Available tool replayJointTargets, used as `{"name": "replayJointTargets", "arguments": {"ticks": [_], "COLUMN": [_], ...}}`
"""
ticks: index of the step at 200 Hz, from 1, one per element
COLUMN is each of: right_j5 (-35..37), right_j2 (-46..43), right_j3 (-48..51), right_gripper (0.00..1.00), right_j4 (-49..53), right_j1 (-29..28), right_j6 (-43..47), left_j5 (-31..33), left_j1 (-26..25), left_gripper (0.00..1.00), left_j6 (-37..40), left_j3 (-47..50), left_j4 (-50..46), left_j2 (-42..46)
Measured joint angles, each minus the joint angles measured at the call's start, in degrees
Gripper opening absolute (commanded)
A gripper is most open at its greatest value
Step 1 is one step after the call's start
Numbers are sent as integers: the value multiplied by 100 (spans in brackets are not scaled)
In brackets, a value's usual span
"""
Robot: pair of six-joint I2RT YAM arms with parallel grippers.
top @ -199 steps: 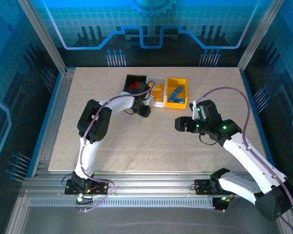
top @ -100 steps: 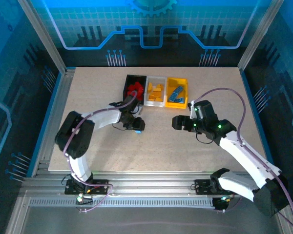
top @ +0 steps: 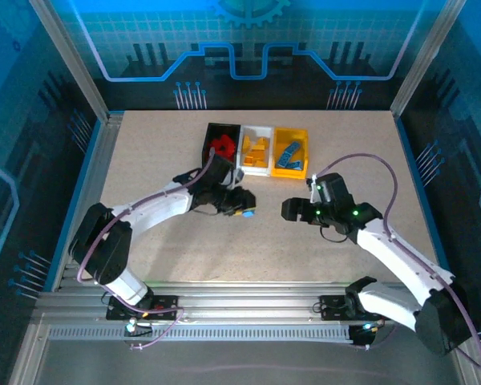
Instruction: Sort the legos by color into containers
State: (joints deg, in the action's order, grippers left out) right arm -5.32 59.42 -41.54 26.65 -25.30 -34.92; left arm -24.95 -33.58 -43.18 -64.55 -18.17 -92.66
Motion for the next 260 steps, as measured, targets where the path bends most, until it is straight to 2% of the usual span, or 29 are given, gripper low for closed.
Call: {"name": "replayJointTargets", "arguments": {"ticks": [72,147,209,260], "right_j5": [140,256,337,330], "right_j2": [-1381,-2221,-2697,-2706], "right_j3": [590,800,977,979], "right_gripper": [86,85,84,84], "right_j4": [404,1073,1410,1456], "right_j1": [26,26,26,26], "right_j6": [-129,-267,-413,-415], "left_j5": [-365,-669,-774,-732], "left_j1": [-2,9,33,197], "left_gripper": [34,34,35,34], "left_j6": [-365,-435,-634,-844], "left_j3": [-2312,-4151,-5716,-6376], "left_j4": [175,-129,-291,-297], "left_j2": [-1152,-2332,-3261,-3829]}}
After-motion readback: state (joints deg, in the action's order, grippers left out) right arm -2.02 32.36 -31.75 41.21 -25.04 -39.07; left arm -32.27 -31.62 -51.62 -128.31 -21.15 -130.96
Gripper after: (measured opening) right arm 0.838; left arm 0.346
